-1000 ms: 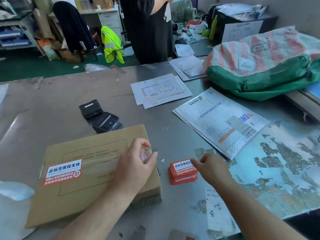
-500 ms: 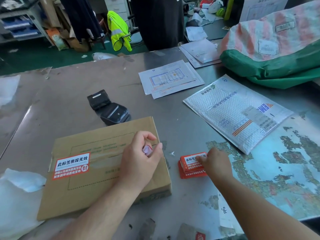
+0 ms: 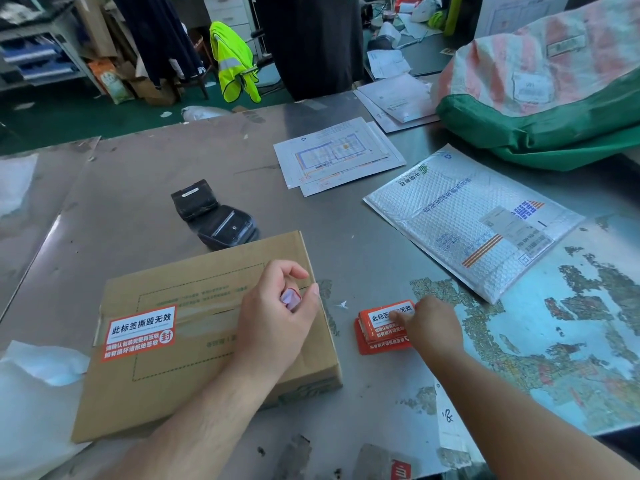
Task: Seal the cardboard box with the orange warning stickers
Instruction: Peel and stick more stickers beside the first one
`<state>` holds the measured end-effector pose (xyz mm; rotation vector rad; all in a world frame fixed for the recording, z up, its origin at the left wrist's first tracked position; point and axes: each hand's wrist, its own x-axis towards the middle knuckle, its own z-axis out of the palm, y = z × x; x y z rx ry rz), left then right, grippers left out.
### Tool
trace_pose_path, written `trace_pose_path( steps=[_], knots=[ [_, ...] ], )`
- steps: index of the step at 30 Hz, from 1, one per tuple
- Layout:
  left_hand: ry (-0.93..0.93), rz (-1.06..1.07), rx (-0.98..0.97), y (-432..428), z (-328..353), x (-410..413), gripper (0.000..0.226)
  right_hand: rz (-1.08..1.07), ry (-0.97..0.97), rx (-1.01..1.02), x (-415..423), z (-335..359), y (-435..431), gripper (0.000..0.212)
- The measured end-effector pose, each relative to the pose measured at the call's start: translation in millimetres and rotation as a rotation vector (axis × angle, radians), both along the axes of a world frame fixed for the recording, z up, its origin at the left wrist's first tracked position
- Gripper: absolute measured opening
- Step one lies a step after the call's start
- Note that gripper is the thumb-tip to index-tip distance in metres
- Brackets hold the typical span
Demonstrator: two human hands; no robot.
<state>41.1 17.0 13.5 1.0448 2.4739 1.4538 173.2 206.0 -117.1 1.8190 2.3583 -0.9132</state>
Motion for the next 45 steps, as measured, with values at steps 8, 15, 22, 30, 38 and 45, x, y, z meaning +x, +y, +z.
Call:
trace_pose_path(
  steps=[8,15,22,30,38,45],
  knots=[
    [0.021,-0.005,0.007,-0.9,-1.1,0.2,0.021,-0.007,0.064,0.05,3.2,6.0,-0.5,0.032],
    [0.019,-0.005,0.018,-1.6,0.3,1.6,0.017,0.024,0.044,0.005,6.4,11.5,-0.3,0.031],
    [0.021,-0.015,0.038,-3.3,0.2,0.8,0.018,-0.003,0.109,0.009,10.9,25.9,-7.7,0.02],
    [-0.088,-0.058,0.116,-7.9,-3.2,-6.2,0.022,-0.03,0.322,-0.044,14.1,71.4,-10.8,0.023],
    [-0.429,0.077,0.182,-5.9,17.1,-20.6,0.021,0.023,0.709,-0.175,11.7,149.8,-31.8,0.014],
    [-0.661,-0.089,-0.002,-34.2,35.1,-16.9,0.039,0.143,0.878,-0.314,-7.4,176.9,-66.0,0.011]
  ],
)
